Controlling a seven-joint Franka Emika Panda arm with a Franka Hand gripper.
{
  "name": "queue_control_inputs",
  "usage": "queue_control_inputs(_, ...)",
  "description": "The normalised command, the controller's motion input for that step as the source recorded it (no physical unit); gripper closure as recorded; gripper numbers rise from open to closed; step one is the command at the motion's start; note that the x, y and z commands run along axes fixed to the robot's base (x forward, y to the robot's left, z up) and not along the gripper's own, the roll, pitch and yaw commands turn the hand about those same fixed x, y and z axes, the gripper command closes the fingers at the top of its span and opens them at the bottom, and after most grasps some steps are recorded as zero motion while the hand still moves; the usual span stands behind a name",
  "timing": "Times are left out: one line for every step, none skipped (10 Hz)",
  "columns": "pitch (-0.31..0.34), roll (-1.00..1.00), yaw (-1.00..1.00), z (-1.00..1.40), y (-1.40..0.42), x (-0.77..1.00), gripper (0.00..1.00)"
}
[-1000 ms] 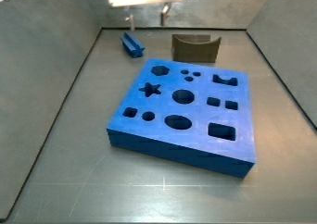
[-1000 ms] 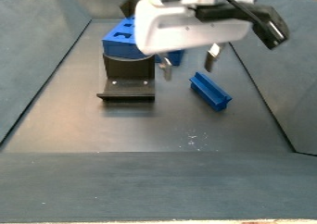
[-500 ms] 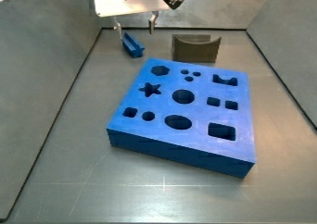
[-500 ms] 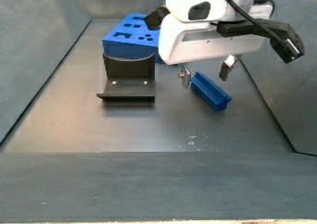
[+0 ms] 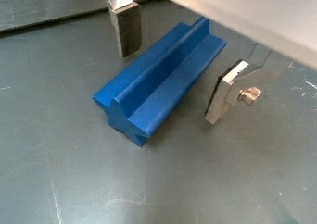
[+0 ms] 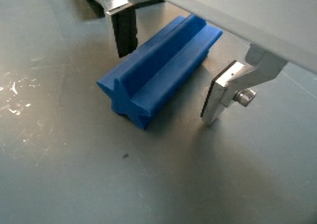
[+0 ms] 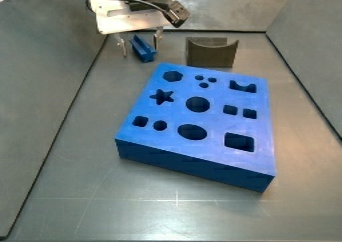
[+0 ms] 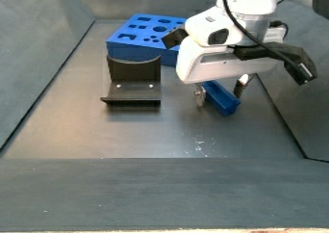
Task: Pick up the star object. Move up. Place the star object on the fixture. Regrasp the star object. Move to above the board. Insert the star object.
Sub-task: Pick up the star object.
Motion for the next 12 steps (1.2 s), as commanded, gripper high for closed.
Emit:
queue_control_inputs(0.000,0.00,0.00,0.00,0.00,0.00,1.00)
queue_control_inputs(-0.069,0.00,0.00,0.00,0.00,-0.02,1.00)
queue_control_inputs(0.000,0.00,0.00,0.00,0.00,0.00,1.00)
queue_control_inputs(0.000,0.00,0.00,0.00,0.00,0.00,1.00)
queue_control_inputs(0.000,0.00,0.00,0.00,0.00,0.00,1.00)
queue_control_inputs(0.000,0.00,0.00,0.00,0.00,0.00,1.00)
queue_control_inputs(0.000,0.00,0.00,0.00,0.00,0.00,1.00)
queue_control_inputs(0.000,0.00,0.00,0.00,0.00,0.00,1.00)
queue_control_inputs(0.000,0.00,0.00,0.00,0.00,0.00,1.00)
queue_control_inputs(0.000,0.00,0.00,0.00,0.00,0.00,1.00)
queue_control_inputs(0.000,0.00,0.00,0.00,0.00,0.00,1.00)
queue_control_inputs(0.000,0.00,0.00,0.00,0.00,0.00,1.00)
